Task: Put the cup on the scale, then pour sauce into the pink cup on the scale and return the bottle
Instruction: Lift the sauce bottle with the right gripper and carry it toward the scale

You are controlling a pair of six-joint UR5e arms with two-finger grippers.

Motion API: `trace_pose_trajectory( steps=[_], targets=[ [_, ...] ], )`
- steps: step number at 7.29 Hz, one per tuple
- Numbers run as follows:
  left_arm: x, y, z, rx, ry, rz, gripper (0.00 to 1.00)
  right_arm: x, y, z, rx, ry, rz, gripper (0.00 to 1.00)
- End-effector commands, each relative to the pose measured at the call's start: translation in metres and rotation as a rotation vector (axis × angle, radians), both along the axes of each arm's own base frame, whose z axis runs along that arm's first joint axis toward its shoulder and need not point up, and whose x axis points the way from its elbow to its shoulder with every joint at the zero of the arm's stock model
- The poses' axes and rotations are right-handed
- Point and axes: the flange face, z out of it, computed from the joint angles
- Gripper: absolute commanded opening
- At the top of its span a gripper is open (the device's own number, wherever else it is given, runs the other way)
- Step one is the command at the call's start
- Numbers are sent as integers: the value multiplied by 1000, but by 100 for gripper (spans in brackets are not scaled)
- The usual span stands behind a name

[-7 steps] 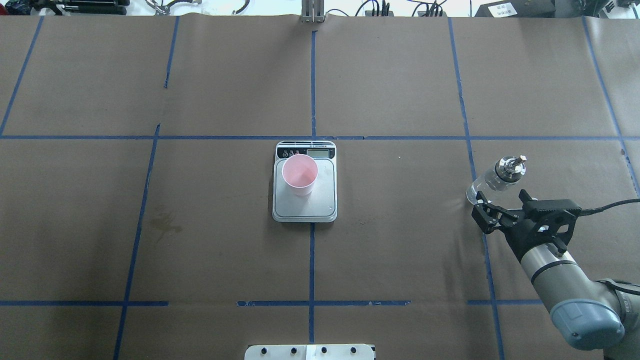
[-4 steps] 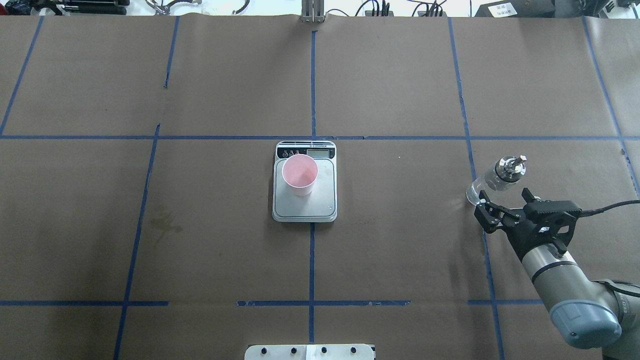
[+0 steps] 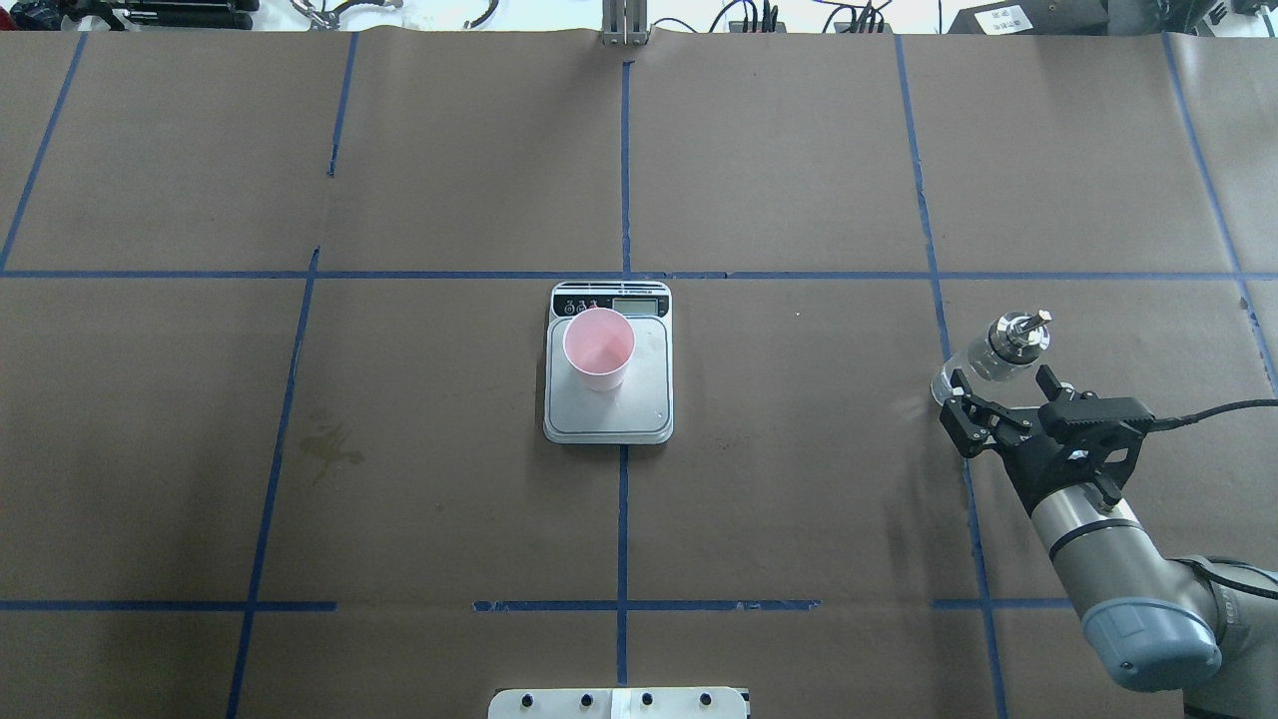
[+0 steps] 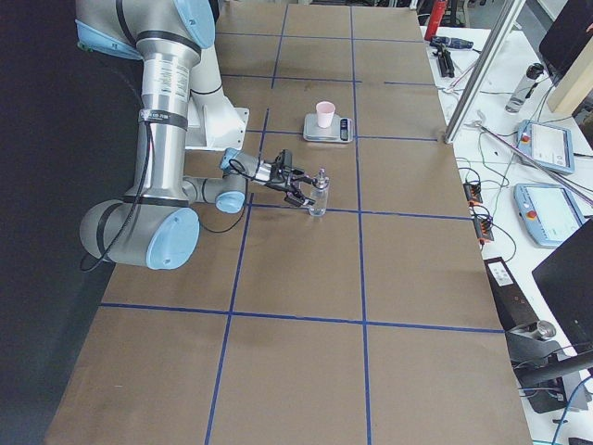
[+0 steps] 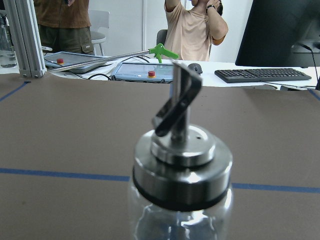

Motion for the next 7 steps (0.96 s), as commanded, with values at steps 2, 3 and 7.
trace_pose_trajectory(
  steps=[2,3,7],
  targets=[
    [0,0,-1,0,6,-1,100,-5,-12,-3,12,0,25,100],
    [0,0,-1,-2,7,-2,100,-4,-13,-1,13,3,29,100],
    [1,0,-4,5,8,-2,100,1,-22,-5,13,-9,56,66]
  ],
)
